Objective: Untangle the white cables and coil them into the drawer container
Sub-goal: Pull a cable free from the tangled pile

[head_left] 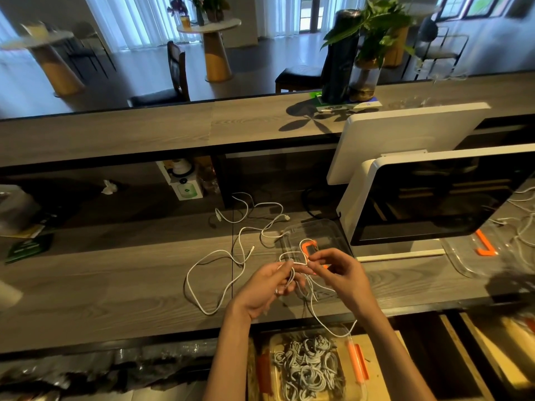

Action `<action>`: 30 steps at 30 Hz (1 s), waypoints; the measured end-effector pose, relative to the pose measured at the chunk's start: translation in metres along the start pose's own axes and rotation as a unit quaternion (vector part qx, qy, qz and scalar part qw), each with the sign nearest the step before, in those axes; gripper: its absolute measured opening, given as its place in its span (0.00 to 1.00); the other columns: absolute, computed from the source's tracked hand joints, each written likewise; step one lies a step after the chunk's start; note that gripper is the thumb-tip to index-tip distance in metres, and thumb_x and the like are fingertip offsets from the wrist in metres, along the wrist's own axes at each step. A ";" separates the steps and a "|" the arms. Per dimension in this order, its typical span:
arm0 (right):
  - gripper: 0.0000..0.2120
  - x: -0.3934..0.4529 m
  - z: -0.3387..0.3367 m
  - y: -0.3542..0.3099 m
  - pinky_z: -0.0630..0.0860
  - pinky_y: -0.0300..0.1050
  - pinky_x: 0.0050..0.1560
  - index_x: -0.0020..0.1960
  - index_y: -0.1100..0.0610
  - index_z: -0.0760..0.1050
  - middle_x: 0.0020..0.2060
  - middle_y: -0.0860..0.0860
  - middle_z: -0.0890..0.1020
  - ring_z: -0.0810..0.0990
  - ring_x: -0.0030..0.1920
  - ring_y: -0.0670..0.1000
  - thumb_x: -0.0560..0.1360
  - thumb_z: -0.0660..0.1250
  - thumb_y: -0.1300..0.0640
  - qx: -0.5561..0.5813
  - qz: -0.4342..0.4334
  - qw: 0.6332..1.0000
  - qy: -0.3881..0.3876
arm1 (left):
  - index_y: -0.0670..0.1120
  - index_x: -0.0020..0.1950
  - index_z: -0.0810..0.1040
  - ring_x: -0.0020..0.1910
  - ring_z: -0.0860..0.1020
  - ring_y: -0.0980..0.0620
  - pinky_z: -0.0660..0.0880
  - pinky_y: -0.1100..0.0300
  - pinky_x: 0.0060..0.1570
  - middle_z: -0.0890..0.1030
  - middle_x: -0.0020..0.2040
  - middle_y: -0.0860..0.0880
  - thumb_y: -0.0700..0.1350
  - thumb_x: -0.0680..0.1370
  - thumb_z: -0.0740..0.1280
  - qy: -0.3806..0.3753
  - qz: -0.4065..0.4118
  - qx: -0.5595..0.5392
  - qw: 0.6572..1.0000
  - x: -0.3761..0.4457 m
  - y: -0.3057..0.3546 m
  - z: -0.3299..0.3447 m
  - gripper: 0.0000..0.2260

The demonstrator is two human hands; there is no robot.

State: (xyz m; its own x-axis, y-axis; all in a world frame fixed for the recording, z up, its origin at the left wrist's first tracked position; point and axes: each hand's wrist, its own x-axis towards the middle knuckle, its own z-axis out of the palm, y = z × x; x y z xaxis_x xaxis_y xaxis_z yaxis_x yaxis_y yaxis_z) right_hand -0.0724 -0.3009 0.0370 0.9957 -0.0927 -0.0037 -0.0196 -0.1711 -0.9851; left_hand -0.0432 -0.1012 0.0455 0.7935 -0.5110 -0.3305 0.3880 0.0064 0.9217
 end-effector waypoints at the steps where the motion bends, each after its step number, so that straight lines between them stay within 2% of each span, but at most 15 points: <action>1: 0.06 0.001 -0.002 0.001 0.78 0.44 0.40 0.51 0.51 0.84 0.45 0.50 0.87 0.84 0.43 0.52 0.74 0.77 0.55 0.000 0.002 1.000 0.004 | 0.39 0.61 0.81 0.36 0.74 0.58 0.69 0.67 0.36 0.82 0.45 0.45 0.51 0.85 0.58 0.028 0.000 -0.007 1.000 0.001 0.000 -0.002 0.19; 3: 0.05 0.001 -0.007 0.004 0.79 0.43 0.39 0.50 0.51 0.84 0.44 0.51 0.86 0.85 0.44 0.54 0.74 0.76 0.54 0.004 0.012 1.000 0.008 | 0.42 0.61 0.82 0.38 0.75 0.57 0.70 0.68 0.35 0.84 0.47 0.45 0.50 0.85 0.58 0.101 0.003 -0.005 0.995 0.001 0.002 -0.006 0.17; 5: 0.04 0.000 -0.012 0.005 0.78 0.39 0.38 0.49 0.51 0.84 0.45 0.50 0.87 0.84 0.42 0.50 0.75 0.75 0.56 -0.005 0.019 1.000 0.007 | 0.44 0.60 0.83 0.41 0.76 0.56 0.69 0.67 0.36 0.86 0.50 0.47 0.50 0.86 0.57 0.164 0.018 -0.016 0.986 0.001 0.003 -0.010 0.17; 8: 0.03 -0.003 -0.018 0.006 0.77 0.35 0.38 0.49 0.53 0.84 0.44 0.48 0.87 0.82 0.40 0.44 0.76 0.75 0.59 -0.022 0.020 0.999 -0.017 | 0.43 0.60 0.82 0.50 0.81 0.52 0.71 0.61 0.45 0.86 0.54 0.46 0.48 0.86 0.55 0.243 0.042 -0.114 0.962 0.002 0.004 -0.010 0.17; 10: 0.03 -0.004 -0.021 0.006 0.78 0.36 0.41 0.50 0.52 0.84 0.45 0.46 0.86 0.83 0.43 0.44 0.76 0.74 0.57 -0.054 0.022 0.997 -0.049 | 0.39 0.61 0.80 0.55 0.83 0.49 0.75 0.56 0.55 0.85 0.56 0.42 0.48 0.87 0.54 0.262 0.062 -0.239 0.933 0.004 0.006 -0.012 0.18; 12: 0.04 -0.006 -0.024 0.006 0.79 0.38 0.45 0.51 0.51 0.83 0.47 0.41 0.85 0.84 0.47 0.43 0.77 0.73 0.58 -0.096 0.024 0.991 -0.090 | 0.35 0.61 0.78 0.57 0.82 0.44 0.76 0.51 0.61 0.84 0.56 0.38 0.47 0.87 0.53 0.257 0.086 -0.369 0.889 0.006 0.008 -0.017 0.19; 14: 0.06 -0.007 -0.026 0.007 0.81 0.41 0.49 0.52 0.50 0.83 0.49 0.42 0.84 0.83 0.49 0.44 0.78 0.71 0.59 -0.117 0.035 0.982 -0.146 | 0.35 0.60 0.78 0.55 0.82 0.43 0.76 0.50 0.60 0.84 0.52 0.38 0.47 0.87 0.54 0.258 0.089 -0.444 0.854 0.008 0.009 -0.021 0.19; 15: 0.07 -0.008 -0.026 0.007 0.83 0.45 0.52 0.53 0.49 0.84 0.50 0.44 0.84 0.83 0.50 0.46 0.79 0.71 0.59 -0.129 0.041 0.974 -0.181 | 0.35 0.58 0.78 0.50 0.82 0.45 0.77 0.52 0.56 0.84 0.48 0.40 0.46 0.86 0.54 0.263 0.085 -0.458 0.845 0.008 0.008 -0.022 0.18; 17: 0.07 -0.009 -0.023 0.005 0.83 0.49 0.56 0.54 0.50 0.84 0.52 0.47 0.84 0.83 0.53 0.48 0.80 0.70 0.58 -0.149 0.048 0.955 -0.250 | 0.37 0.56 0.78 0.39 0.77 0.52 0.74 0.59 0.43 0.79 0.40 0.44 0.46 0.86 0.54 0.271 0.070 -0.437 0.855 0.010 0.005 -0.022 0.17; 19: 0.07 -0.011 -0.019 -0.002 0.82 0.48 0.57 0.56 0.51 0.84 0.53 0.45 0.84 0.84 0.54 0.49 0.80 0.70 0.57 -0.141 0.048 0.945 -0.292 | 0.37 0.55 0.77 0.33 0.71 0.55 0.68 0.63 0.34 0.75 0.38 0.46 0.45 0.87 0.54 0.284 0.060 -0.372 0.882 0.013 0.001 -0.021 0.16; 22: 0.08 -0.012 -0.012 -0.015 0.81 0.44 0.53 0.57 0.54 0.84 0.54 0.46 0.84 0.83 0.53 0.51 0.80 0.70 0.58 -0.048 0.042 0.949 -0.310 | 0.39 0.53 0.78 0.32 0.69 0.57 0.65 0.65 0.31 0.73 0.38 0.48 0.46 0.87 0.54 0.276 0.027 -0.212 0.937 0.014 -0.003 -0.017 0.16; 24: 0.09 -0.011 -0.006 -0.021 0.79 0.40 0.45 0.58 0.54 0.83 0.53 0.49 0.83 0.82 0.46 0.49 0.79 0.71 0.58 0.018 0.035 0.960 -0.276 | 0.40 0.53 0.80 0.33 0.70 0.56 0.67 0.64 0.34 0.74 0.37 0.50 0.49 0.86 0.56 0.238 -0.002 -0.113 0.965 0.011 -0.003 -0.011 0.17; 27: 0.08 -0.007 0.004 -0.023 0.72 0.36 0.35 0.57 0.54 0.83 0.48 0.49 0.84 0.77 0.39 0.47 0.78 0.73 0.58 0.056 0.014 0.984 -0.167 | 0.43 0.52 0.83 0.37 0.74 0.54 0.70 0.61 0.39 0.80 0.39 0.49 0.58 0.83 0.58 0.163 -0.045 -0.039 0.985 0.007 -0.001 0.000 0.22; 29: 0.07 -0.004 0.008 -0.021 0.73 0.35 0.36 0.55 0.55 0.83 0.47 0.49 0.85 0.80 0.40 0.47 0.77 0.73 0.60 0.059 -0.003 0.994 -0.092 | 0.42 0.56 0.83 0.37 0.76 0.54 0.70 0.62 0.38 0.82 0.42 0.47 0.63 0.82 0.57 0.100 -0.069 -0.015 0.993 0.006 0.001 0.006 0.27; 30: 0.06 -0.003 0.008 -0.019 0.76 0.36 0.40 0.54 0.55 0.83 0.47 0.49 0.86 0.82 0.42 0.46 0.77 0.73 0.61 0.056 -0.010 0.997 -0.059 | 0.42 0.58 0.83 0.37 0.76 0.54 0.69 0.62 0.37 0.82 0.43 0.46 0.65 0.82 0.56 0.064 -0.077 -0.011 0.995 0.006 0.001 0.008 0.29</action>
State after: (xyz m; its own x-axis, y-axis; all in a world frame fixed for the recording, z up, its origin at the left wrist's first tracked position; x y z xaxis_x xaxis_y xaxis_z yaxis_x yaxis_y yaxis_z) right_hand -0.0739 -0.2893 0.0545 0.9996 0.0272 0.0017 0.0033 -0.0598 -0.9982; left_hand -0.0417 -0.1111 0.0457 0.7759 -0.3943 -0.4924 0.5191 -0.0445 0.8536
